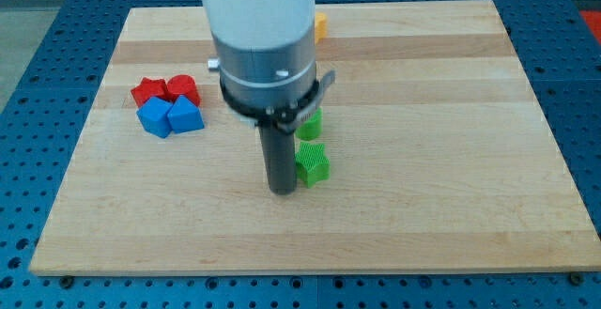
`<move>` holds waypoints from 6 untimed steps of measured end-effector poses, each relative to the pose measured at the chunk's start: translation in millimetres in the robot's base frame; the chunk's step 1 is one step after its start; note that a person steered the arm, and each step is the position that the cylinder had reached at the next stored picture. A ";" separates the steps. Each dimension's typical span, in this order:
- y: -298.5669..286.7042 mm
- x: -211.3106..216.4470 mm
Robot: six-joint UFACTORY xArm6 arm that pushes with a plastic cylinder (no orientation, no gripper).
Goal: Move the green star to the green circle
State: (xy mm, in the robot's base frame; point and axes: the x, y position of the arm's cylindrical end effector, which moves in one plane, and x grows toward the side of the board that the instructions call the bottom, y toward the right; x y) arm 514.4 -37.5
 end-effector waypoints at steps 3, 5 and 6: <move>-6.1 -112.6; -38.0 48.2; 39.5 92.3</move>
